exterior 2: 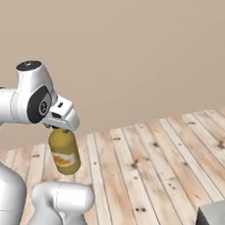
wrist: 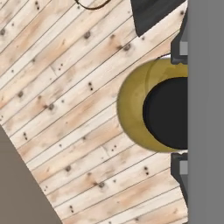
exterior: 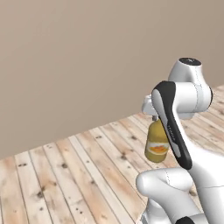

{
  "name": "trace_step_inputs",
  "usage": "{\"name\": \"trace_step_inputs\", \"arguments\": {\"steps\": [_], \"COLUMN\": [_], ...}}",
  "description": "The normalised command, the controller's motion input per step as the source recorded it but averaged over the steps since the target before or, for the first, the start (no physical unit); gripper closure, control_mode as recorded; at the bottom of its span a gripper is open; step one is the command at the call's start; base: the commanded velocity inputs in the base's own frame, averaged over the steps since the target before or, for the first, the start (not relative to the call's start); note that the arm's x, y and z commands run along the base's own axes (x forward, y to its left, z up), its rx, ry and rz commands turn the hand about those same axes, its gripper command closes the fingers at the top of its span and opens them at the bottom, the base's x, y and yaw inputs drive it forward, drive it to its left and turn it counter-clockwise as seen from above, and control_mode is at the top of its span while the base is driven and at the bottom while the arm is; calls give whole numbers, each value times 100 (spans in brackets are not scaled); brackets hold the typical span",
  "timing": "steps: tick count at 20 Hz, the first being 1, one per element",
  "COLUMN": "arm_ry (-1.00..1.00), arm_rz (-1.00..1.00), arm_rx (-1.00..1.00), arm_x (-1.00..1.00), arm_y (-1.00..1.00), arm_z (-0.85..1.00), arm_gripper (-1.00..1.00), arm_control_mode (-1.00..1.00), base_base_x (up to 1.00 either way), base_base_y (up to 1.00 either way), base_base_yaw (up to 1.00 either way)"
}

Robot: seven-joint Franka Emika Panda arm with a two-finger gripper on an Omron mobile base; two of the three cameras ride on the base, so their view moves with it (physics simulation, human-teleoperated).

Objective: There is a wine glass and glass cup on the dining counter. Place the wine bottle next to the wine glass and the juice bottle next to the glass cup.

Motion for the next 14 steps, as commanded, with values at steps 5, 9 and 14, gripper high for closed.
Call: {"name": "trace_step_inputs", "arguments": {"steps": [5,9,14], "arm_ry": [0,0,0], "arm_rz": [0,0,0], "arm_rx": [0,0,0], "arm_x": [0,0,0], "arm_y": [0,0,0], "arm_z": [0,0,0], "arm_gripper": [100,100,100], "arm_control_mode": [100,100,100], "base_base_x": [64,59,61], "base_base_y": [21,21,21], "base_base_yaw": [-44,-49,-48]}}
